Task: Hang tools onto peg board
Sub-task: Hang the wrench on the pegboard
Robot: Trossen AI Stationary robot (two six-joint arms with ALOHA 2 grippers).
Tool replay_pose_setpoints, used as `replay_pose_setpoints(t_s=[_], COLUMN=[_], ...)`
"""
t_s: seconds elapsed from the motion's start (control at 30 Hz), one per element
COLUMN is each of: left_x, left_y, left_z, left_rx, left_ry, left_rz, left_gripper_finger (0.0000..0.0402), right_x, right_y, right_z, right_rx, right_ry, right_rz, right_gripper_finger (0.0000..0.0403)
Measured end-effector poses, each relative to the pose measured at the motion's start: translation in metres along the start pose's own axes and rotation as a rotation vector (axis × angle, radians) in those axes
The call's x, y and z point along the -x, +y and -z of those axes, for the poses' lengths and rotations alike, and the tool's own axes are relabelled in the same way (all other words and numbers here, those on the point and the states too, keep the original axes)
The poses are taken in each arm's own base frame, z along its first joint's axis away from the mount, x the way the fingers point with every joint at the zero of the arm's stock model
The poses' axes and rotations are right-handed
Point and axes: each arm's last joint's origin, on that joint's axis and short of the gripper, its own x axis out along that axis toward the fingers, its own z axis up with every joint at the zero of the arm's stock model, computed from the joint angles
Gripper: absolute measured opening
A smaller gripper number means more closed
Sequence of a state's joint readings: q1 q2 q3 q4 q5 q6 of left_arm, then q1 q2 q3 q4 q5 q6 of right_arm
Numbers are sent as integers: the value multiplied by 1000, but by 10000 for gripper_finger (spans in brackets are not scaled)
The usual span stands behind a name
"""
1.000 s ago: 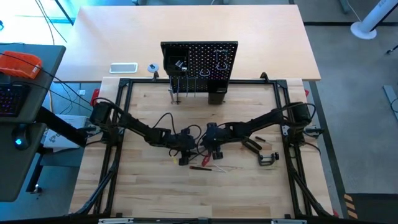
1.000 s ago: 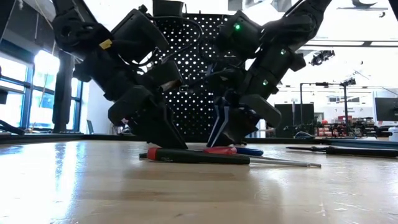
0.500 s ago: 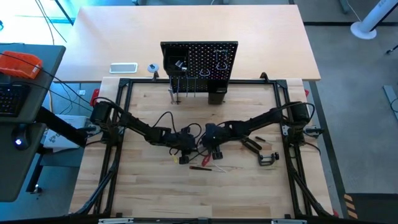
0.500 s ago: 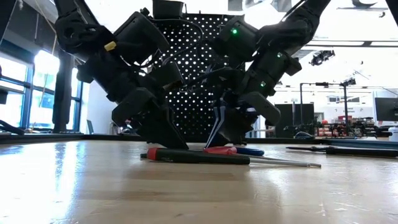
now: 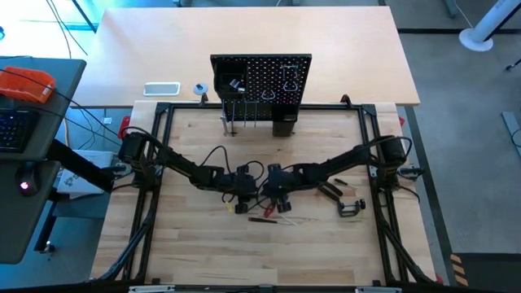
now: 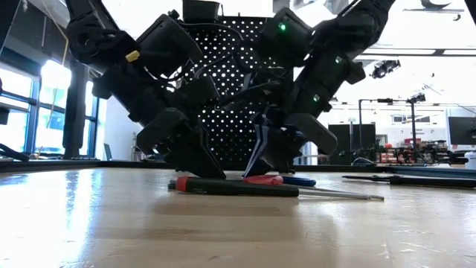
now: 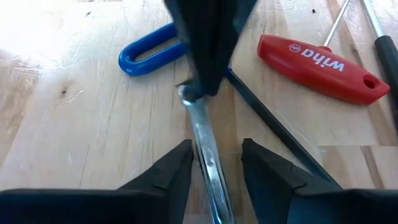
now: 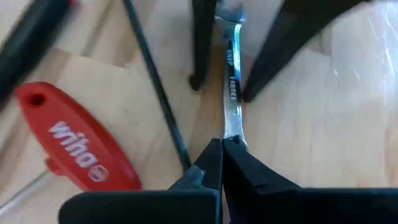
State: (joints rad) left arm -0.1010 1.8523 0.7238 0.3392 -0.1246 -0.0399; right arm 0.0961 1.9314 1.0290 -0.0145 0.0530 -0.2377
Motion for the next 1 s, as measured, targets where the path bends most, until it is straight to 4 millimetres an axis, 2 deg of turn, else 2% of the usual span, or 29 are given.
replay_pose_setpoints(t_s=[0.37, 0.53, 0.77, 0.87, 1.0], left_x=[0, 0, 0, 0, 0], left_y=[3, 4, 4, 4, 4], left_z=[3, 5, 5, 5, 4], left_rx=[-11, -24, -34, -36, -32], left_ry=[36, 55, 53, 49, 49], left_rz=[-24, -29, -40, -37, -24], left_gripper_finger=[46, 16, 6, 4, 1], right_x=[8, 8, 8, 7, 6], right_y=[3, -6, -15, -15, -16], right_z=[-26, -21, -17, -16, -16], right_rx=[52, -18, -70, -58, -55], right_ry=[-8, 41, 43, 20, 25], right_rz=[32, 31, -38, -11, 38], right_gripper_finger=[1, 0, 2, 22, 82])
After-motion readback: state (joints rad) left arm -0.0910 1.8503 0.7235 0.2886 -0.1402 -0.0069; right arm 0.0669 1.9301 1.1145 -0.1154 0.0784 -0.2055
